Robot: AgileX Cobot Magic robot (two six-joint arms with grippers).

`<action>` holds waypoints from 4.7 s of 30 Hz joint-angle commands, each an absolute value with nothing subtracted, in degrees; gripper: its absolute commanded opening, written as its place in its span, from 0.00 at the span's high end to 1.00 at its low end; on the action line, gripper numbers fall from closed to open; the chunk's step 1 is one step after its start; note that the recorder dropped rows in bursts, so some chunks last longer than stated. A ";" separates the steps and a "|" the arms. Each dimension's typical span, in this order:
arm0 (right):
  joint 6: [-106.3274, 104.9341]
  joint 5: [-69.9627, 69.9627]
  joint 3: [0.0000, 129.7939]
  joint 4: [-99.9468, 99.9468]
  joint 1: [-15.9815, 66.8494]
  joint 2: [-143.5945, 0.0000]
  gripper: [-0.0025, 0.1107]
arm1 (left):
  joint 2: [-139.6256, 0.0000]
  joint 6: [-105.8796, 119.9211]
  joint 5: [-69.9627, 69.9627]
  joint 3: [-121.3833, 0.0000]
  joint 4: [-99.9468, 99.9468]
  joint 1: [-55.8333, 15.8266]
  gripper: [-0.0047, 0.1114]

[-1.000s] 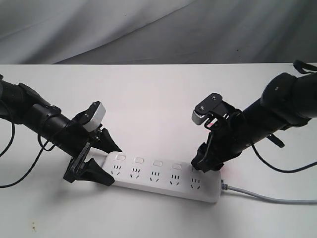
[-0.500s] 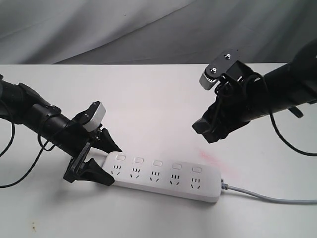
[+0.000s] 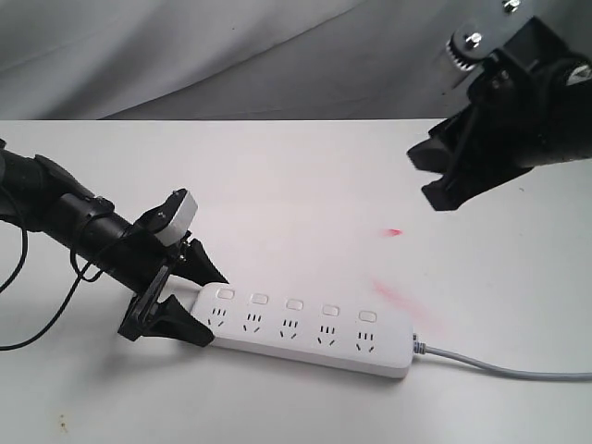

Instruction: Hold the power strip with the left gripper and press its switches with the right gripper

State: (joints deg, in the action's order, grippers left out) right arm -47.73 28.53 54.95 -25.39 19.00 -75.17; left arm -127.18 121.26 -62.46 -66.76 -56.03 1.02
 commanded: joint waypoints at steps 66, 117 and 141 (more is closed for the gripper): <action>-6.33 21.21 38.50 -3.39 18.82 -20.22 0.98 | -129.59 119.97 -55.24 -65.52 -45.13 0.76 0.59; -0.90 11.56 0.00 -5.79 -10.83 0.00 0.98 | -129.59 119.97 -55.24 -65.52 -45.13 0.76 0.59; -1.67 20.19 0.00 -5.06 -10.83 0.00 0.98 | -129.59 119.97 -55.24 -65.52 -45.13 0.76 0.59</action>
